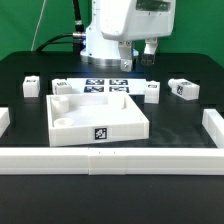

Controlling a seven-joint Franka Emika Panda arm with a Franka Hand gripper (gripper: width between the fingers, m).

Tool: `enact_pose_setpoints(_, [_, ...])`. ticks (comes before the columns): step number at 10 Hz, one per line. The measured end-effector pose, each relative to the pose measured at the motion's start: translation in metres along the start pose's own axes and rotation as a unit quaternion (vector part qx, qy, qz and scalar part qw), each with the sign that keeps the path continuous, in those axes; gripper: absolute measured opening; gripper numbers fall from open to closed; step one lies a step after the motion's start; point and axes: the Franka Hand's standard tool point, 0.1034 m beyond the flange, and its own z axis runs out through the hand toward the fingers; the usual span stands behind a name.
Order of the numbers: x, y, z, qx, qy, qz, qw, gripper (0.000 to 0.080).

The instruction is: Assemble one leg

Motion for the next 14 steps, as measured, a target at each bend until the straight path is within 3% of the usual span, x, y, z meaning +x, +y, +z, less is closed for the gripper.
enact_pose_setpoints(1, [0.0008, -0.0001, -0.0009, -0.013, 0.003, -0.017, 1.0, 0.065])
enact_pose_setpoints(14, [0.0, -0.0009, 0.0006, -0.012, 0.003, -0.016, 1.0, 0.065])
